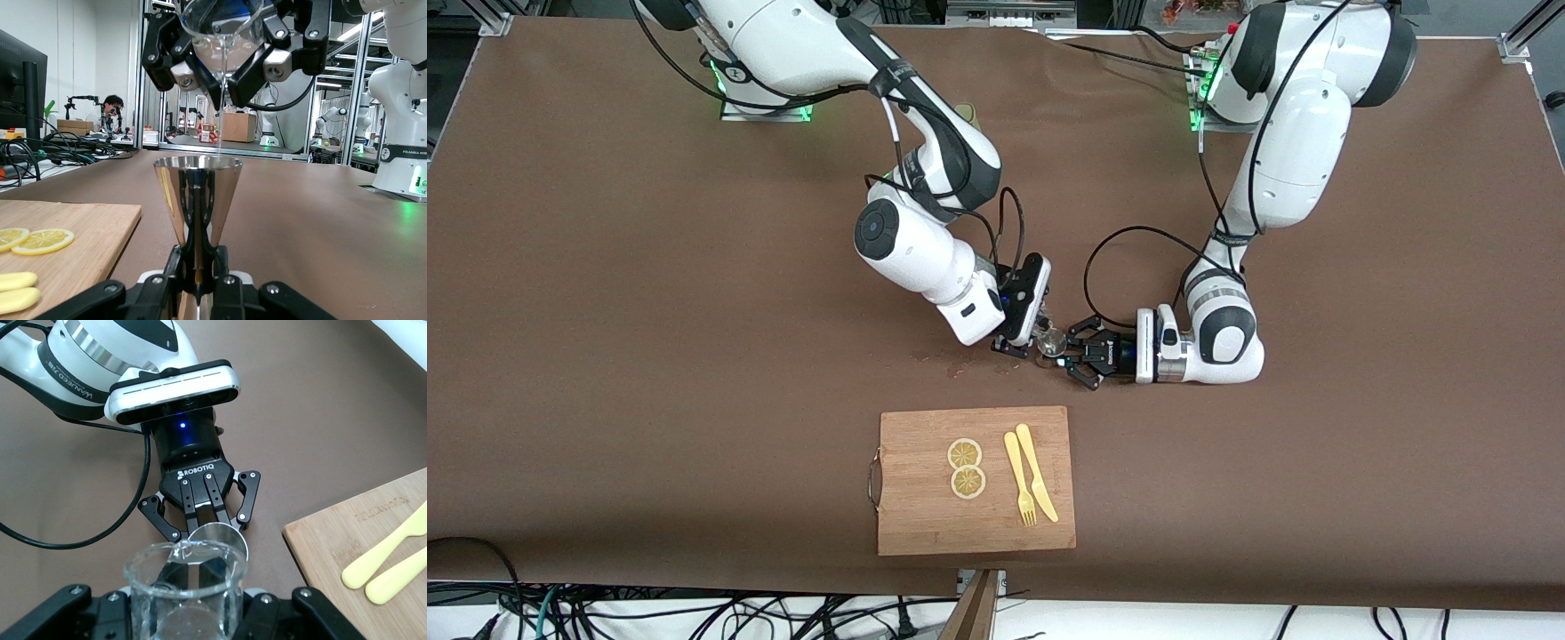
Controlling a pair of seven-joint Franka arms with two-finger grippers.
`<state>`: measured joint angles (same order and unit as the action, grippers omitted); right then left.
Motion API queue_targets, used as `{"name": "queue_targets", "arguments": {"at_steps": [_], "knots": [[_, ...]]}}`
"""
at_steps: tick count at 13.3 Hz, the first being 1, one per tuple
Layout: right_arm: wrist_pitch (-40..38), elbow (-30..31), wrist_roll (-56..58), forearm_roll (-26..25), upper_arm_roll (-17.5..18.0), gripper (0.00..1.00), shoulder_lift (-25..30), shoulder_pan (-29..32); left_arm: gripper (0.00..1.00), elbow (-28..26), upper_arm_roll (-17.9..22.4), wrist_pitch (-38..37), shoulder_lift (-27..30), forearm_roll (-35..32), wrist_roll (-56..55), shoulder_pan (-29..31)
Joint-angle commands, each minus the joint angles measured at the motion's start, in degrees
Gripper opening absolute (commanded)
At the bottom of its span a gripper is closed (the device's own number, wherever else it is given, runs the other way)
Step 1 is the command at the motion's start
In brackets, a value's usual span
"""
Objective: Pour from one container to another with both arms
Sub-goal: 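Tilt the glass cup with the right gripper, pouring into the jigger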
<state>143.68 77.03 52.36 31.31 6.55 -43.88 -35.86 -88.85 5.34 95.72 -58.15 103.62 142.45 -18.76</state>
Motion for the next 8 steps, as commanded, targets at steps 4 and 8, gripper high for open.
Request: {"name": "queue_targets", "arguments": {"at_steps": [4, 8], "knots": [[0.90, -0.74, -1.38, -1.08, -0.40, 0.01, -0.42, -0.62, 0.00, -0.89, -0.06, 0.52, 0.67, 0.97, 1.60, -0.40], [1.26, -0.74, -1.38, -1.17, -0.40, 0.01, -0.50, -0.62, 0.00, -0.89, -0.15, 0.61, 0.67, 0.97, 1.51, -0.49]]}}
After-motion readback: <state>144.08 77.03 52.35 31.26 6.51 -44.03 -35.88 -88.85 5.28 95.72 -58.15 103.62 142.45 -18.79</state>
